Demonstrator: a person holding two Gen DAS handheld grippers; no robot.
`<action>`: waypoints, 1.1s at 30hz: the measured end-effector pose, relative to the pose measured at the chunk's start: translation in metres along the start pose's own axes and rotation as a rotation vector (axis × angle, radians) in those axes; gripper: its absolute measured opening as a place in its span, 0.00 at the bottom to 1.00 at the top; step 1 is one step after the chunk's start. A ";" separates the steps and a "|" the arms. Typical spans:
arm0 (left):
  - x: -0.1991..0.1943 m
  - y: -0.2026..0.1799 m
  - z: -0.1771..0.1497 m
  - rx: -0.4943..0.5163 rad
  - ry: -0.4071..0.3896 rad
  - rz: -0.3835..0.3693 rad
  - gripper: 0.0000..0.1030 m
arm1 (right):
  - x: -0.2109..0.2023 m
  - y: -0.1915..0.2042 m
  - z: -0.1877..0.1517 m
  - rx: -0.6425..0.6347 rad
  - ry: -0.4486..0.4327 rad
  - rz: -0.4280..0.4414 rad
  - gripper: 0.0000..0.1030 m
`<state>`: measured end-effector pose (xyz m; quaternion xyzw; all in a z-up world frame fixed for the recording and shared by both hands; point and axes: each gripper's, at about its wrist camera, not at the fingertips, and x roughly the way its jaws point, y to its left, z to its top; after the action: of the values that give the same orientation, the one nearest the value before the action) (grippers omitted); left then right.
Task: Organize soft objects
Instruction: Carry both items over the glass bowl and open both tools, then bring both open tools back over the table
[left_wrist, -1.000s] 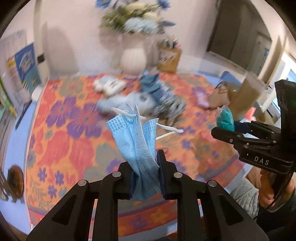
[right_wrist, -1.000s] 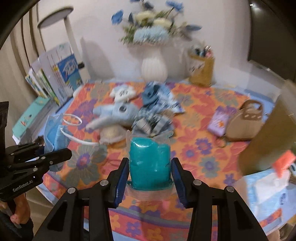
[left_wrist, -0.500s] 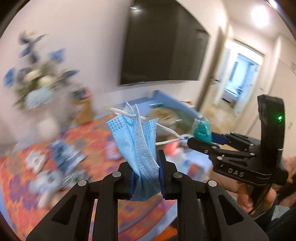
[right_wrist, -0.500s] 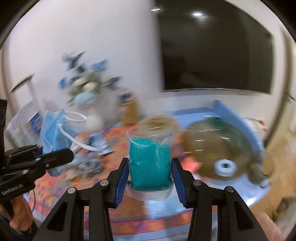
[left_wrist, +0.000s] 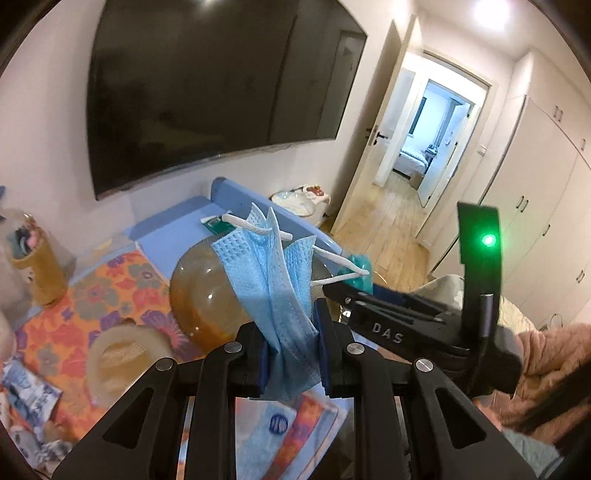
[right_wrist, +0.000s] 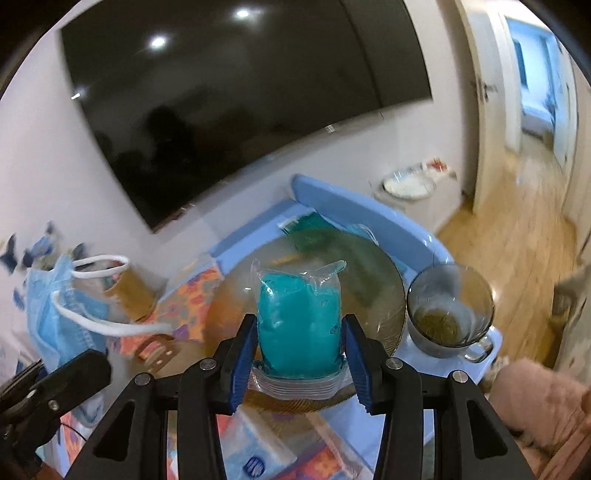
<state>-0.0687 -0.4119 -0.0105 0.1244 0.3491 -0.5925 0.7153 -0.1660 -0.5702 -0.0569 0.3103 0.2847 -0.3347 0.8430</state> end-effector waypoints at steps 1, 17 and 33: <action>0.007 0.001 0.002 -0.007 0.003 0.011 0.17 | 0.009 -0.005 0.001 0.016 0.018 0.002 0.44; 0.022 -0.002 0.018 -0.003 -0.035 0.019 0.68 | 0.030 -0.035 -0.001 0.057 0.087 0.009 0.60; -0.093 0.016 -0.002 0.011 -0.190 0.054 0.68 | -0.030 0.033 -0.017 -0.090 -0.002 0.073 0.60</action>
<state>-0.0596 -0.3356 0.0439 0.0810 0.2729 -0.5842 0.7600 -0.1650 -0.5273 -0.0363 0.2818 0.2871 -0.2909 0.8680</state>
